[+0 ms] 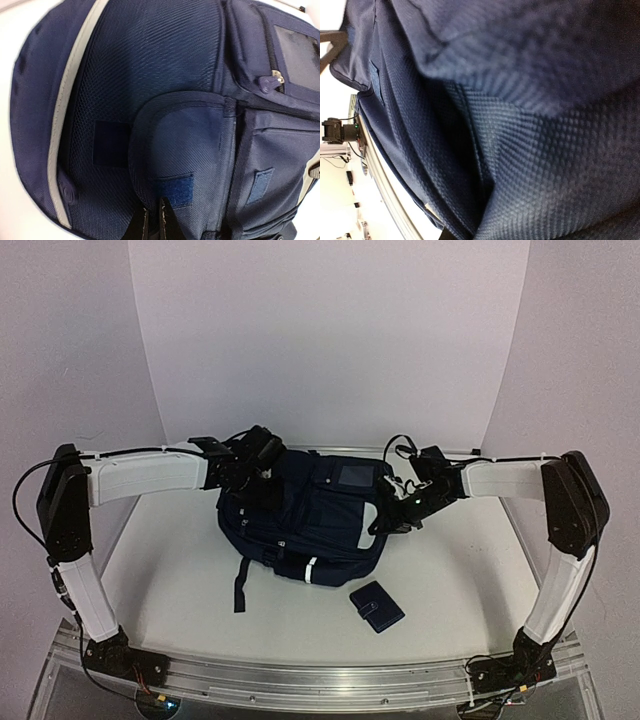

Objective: Pack the student bag
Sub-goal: Adjust the student bag at the center of the board, then pick up the personal item from the center of the board.

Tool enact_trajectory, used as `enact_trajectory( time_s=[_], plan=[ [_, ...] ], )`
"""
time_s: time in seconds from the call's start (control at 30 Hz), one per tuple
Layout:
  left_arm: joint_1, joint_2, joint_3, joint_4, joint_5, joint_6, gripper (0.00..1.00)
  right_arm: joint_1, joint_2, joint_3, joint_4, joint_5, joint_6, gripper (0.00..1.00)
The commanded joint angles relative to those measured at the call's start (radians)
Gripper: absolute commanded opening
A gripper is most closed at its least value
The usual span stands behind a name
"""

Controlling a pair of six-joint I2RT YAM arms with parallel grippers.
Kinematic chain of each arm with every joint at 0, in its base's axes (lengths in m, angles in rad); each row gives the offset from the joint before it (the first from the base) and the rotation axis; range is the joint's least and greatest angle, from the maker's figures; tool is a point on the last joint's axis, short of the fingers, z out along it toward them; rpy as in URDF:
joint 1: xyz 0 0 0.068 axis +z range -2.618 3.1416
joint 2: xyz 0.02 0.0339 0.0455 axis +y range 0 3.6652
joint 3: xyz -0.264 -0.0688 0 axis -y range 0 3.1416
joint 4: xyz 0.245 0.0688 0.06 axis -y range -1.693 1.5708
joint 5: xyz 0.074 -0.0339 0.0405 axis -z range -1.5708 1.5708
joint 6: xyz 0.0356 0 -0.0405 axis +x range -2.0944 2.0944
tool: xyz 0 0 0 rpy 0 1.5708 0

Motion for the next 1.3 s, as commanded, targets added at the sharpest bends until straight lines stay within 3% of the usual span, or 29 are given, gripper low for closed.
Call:
enact_trajectory(
  time_s=[0.0, 0.1, 0.17, 0.3, 0.43, 0.5, 0.67, 0.83, 1.03, 1.27],
  plan=[
    [0.067, -0.003, -0.095, -0.098, -0.057, -0.047, 0.0, -0.08, -0.036, -0.011, -0.074, 0.232, -0.079, 0.0],
    [0.072, 0.035, -0.115, -0.066, -0.029, -0.075, 0.08, -0.087, -0.038, 0.012, -0.089, 0.263, -0.107, 0.0],
    [0.072, 0.057, -0.109, -0.056, -0.013, -0.081, 0.3, -0.09, -0.039, 0.029, -0.099, 0.272, -0.118, 0.0],
    [0.075, 0.069, -0.099, -0.034, 0.007, -0.081, 0.52, -0.088, -0.036, 0.057, -0.133, 0.225, -0.161, 0.03],
    [0.078, 0.064, -0.091, -0.042, 0.02, -0.085, 0.69, -0.088, -0.054, 0.065, -0.177, 0.171, -0.2, 0.31],
    [0.08, 0.041, -0.097, -0.045, 0.026, -0.096, 0.76, -0.089, -0.079, 0.061, -0.19, 0.178, -0.217, 0.41],
    [0.081, -0.058, -0.113, -0.046, 0.026, -0.12, 0.85, -0.089, -0.151, 0.06, -0.242, 0.193, -0.278, 0.58],
    [0.081, -0.155, -0.116, -0.02, 0.075, -0.085, 0.95, -0.086, -0.212, 0.045, -0.342, 0.102, -0.384, 0.67],
    [0.074, -0.206, -0.133, 0.023, 0.142, -0.037, 1.0, -0.047, -0.26, -0.043, -0.405, 0.099, -0.51, 0.7],
    [0.074, -0.33, -0.222, 0.11, 0.186, -0.033, 1.0, 0.124, -0.255, -0.131, -0.408, 0.222, -0.607, 0.7]
  ],
)
